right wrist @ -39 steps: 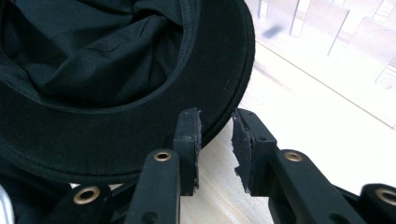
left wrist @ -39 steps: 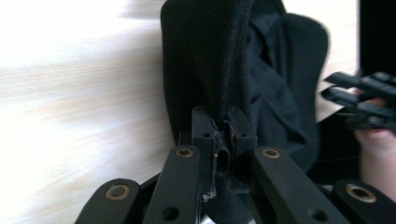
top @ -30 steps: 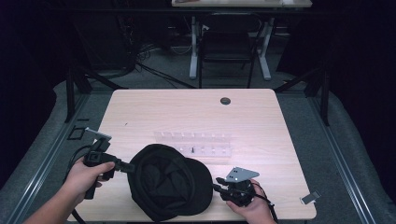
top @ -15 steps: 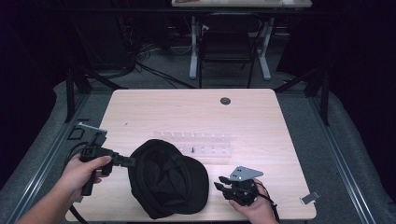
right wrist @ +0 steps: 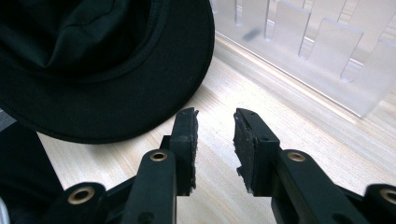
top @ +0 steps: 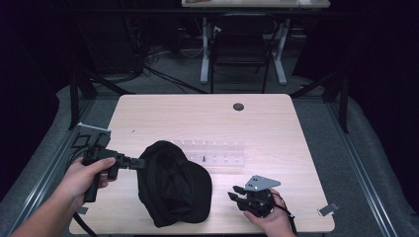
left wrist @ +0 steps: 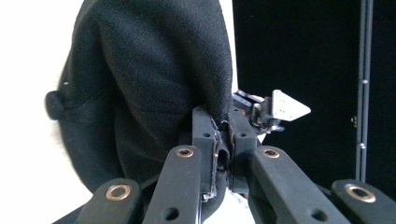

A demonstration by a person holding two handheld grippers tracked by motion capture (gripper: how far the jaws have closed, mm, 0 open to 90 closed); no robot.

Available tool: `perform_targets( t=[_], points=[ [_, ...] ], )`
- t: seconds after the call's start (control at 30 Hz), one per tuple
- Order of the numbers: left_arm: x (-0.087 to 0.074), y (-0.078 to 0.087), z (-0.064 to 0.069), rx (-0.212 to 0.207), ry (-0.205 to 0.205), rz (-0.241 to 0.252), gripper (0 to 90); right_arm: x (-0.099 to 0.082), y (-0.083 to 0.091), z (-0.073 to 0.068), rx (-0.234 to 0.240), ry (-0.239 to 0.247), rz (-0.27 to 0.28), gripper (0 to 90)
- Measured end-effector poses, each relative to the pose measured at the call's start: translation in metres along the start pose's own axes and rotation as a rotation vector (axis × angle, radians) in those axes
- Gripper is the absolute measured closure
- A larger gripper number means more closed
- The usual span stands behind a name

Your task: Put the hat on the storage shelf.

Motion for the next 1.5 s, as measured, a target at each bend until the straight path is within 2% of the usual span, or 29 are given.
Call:
perform_targets(
  t=[0.27,0.33,0.53,0.63,0.8,0.97,1.2,1.5],
  points=[
    [0.005,0.001,0.021,-0.059,-0.020,0.027,85.3,0.000,0.000,0.002,0.002,-0.010,0.007,68.7],
    [0.007,0.002,0.029,-0.070,-0.042,0.034,85.4,-0.001,0.001,0.003,0.000,-0.009,0.004,68.6],
    [0.011,0.011,0.043,-0.079,-0.069,0.052,85.4,-0.001,0.001,0.003,-0.001,-0.011,0.004,68.4],
    [0.015,0.019,0.050,-0.077,-0.082,0.080,85.4,-0.001,0.002,0.004,-0.003,-0.013,0.004,68.3],
    [0.020,0.028,0.055,-0.066,-0.092,0.106,85.4,-0.001,0.001,0.004,-0.002,-0.017,0.008,68.3],
    [0.026,0.036,0.064,-0.081,-0.103,0.136,85.3,-0.001,0.002,0.005,-0.004,-0.015,0.008,67.8],
    [0.038,0.038,0.079,-0.109,-0.120,0.165,85.3,-0.002,0.002,0.007,-0.009,-0.018,0.007,67.7],
    [0.056,0.035,0.088,-0.101,-0.118,0.199,85.3,-0.003,0.003,0.009,-0.009,-0.024,0.010,67.6]
  ],
)
Point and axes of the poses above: each handheld gripper's, and its own axes: y roughly backward along the jaws, x roughly out of its top, z roughly to its right, the point moved 7 cm from there along -y, roughly forward along the jaws, and after that the axes turned 2 degrees about -y, right-handed, at the moved point
